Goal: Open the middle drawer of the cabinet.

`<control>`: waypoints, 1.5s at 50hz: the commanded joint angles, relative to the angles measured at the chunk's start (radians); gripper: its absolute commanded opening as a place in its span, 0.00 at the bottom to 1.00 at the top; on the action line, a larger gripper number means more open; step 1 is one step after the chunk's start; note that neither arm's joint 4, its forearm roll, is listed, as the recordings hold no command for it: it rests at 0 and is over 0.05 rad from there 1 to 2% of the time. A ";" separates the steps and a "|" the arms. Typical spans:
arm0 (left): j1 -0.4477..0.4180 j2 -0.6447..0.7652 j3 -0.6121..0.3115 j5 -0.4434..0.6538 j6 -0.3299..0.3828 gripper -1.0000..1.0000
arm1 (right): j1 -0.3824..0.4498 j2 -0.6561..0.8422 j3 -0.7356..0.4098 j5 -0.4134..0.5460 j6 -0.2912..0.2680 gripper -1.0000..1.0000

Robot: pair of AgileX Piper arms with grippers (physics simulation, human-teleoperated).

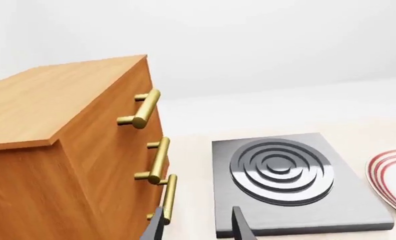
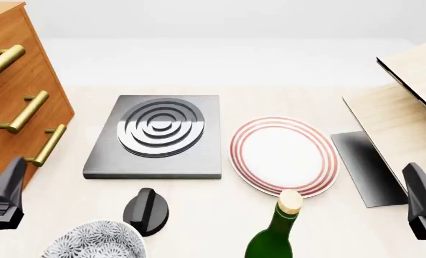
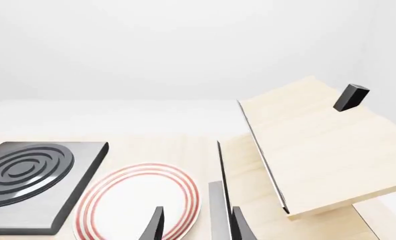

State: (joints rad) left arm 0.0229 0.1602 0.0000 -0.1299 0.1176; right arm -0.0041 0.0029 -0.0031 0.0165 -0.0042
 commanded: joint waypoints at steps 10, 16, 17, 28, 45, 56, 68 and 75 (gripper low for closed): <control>-0.006 0.212 0.000 -0.236 0.066 1.00 | 0.002 0.001 0.000 -0.005 0.001 1.00; -0.027 0.208 -0.001 -0.255 0.106 1.00 | 0.002 0.001 0.000 -0.005 0.001 1.00; -0.032 0.205 -0.001 -0.256 0.117 1.00 | 0.002 0.001 0.000 -0.005 0.001 1.00; -0.056 0.213 -0.006 -0.282 0.229 1.00 | 0.002 0.001 0.000 -0.005 0.001 1.00; -0.060 0.222 -0.098 -0.222 0.397 1.00 | 0.002 0.001 0.000 -0.005 0.001 1.00; -0.063 0.278 -0.127 -0.245 0.481 1.00 | 0.002 0.001 0.000 -0.005 0.001 1.00; -0.112 0.331 -0.118 -0.292 0.594 1.00 | 0.002 0.001 0.000 -0.005 0.001 1.00; -0.146 0.412 -0.128 -0.335 0.655 1.00 | 0.002 0.001 0.000 -0.005 0.001 1.00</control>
State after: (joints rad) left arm -0.0825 0.5073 -0.1231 -0.4232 0.7056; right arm -0.0041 0.0029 -0.0031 0.0167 -0.0042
